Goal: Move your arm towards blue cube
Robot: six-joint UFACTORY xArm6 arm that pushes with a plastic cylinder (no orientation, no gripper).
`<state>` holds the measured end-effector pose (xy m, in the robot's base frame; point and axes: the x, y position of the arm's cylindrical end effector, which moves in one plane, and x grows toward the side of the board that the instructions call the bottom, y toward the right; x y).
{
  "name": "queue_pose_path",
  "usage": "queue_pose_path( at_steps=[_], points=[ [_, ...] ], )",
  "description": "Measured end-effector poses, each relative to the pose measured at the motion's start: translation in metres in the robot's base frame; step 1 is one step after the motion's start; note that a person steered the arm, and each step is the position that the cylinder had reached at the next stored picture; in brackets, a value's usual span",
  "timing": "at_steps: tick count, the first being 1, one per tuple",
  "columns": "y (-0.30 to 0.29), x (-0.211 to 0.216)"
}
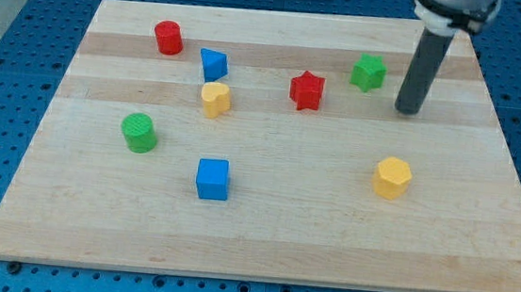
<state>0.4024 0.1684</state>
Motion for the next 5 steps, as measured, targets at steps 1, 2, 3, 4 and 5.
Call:
queue_pose_path(
  at_steps=[1, 2, 3, 4, 5],
  points=[
    [-0.027, 0.034],
    [-0.034, 0.034],
    [-0.089, 0.036],
    [-0.148, 0.041],
    [-0.206, 0.05]
  ],
)
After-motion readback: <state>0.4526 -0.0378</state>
